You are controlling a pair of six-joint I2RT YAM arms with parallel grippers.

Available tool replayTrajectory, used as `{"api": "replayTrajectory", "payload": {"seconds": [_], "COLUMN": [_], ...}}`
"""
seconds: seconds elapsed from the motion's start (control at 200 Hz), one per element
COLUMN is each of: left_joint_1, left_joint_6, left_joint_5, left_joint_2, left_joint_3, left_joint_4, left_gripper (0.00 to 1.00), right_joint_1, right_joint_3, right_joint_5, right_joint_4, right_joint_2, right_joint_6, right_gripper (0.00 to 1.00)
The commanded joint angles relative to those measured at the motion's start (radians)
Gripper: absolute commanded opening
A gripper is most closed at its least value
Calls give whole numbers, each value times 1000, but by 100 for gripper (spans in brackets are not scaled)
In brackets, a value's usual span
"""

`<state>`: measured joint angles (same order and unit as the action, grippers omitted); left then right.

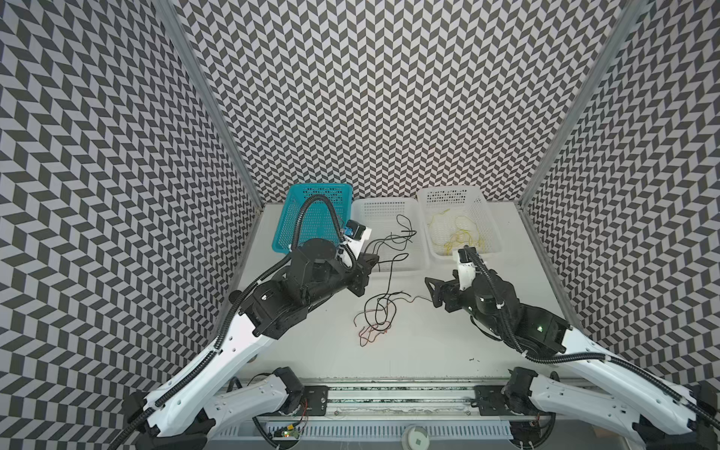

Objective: Untangle the cables
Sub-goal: 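Carry the black wire with the left gripper to the middle basket while the right withdraws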

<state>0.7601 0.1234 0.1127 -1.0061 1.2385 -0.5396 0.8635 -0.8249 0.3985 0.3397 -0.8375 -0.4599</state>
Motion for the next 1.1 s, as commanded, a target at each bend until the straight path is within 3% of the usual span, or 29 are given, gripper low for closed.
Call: {"api": "replayTrajectory", "payload": {"seconds": [0.0,0.381,0.621,0.856,1.097], "left_joint_1": [-10,-151,-224,-297,-298], "left_joint_6": [-23,13,8,93,101], "left_joint_5": [-4,119,102,109,86], "left_joint_2": [-41,-242,-424,-513,-592], "left_joint_3": [65,190,324,455,363], "left_joint_4": [18,158,255,343,383], "left_gripper": [0,0,0,0,0], "right_joint_1": [-10,-14,-15,-14,-14], "right_joint_3": [37,105,135,172,205], "right_joint_5": [78,118,127,118,99], "right_joint_4": [-25,37,49,57,28], "right_joint_2": [54,188,265,276,256], "right_joint_6": [-28,-56,-35,-54,-61], "right_gripper": [99,100,100,100,100]}}
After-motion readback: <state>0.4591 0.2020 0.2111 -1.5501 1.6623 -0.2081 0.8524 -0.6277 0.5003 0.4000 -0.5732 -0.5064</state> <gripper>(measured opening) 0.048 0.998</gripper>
